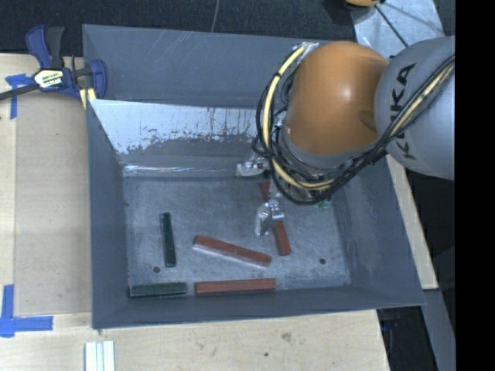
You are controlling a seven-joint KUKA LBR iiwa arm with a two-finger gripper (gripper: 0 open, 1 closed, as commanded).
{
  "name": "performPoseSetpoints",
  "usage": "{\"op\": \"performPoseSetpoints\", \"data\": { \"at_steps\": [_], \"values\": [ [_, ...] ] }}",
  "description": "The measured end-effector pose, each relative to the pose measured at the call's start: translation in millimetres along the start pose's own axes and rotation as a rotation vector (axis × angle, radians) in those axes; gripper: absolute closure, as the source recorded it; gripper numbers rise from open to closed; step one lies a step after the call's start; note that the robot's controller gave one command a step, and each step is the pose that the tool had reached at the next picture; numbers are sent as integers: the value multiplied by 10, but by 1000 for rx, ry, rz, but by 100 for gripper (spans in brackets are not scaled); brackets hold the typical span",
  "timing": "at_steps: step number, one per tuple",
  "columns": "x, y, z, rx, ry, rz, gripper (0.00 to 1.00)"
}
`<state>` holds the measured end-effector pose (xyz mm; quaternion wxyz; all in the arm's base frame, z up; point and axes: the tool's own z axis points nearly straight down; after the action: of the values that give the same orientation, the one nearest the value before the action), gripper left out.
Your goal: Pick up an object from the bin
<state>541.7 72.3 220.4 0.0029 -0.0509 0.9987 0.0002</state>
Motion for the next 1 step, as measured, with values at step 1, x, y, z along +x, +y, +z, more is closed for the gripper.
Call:
{"op": "performPoseSetpoints", "data": {
  "at_steps": [1],
  "values": [
    [71, 131, 477, 0, -6, -55, 0]
  ]
}}
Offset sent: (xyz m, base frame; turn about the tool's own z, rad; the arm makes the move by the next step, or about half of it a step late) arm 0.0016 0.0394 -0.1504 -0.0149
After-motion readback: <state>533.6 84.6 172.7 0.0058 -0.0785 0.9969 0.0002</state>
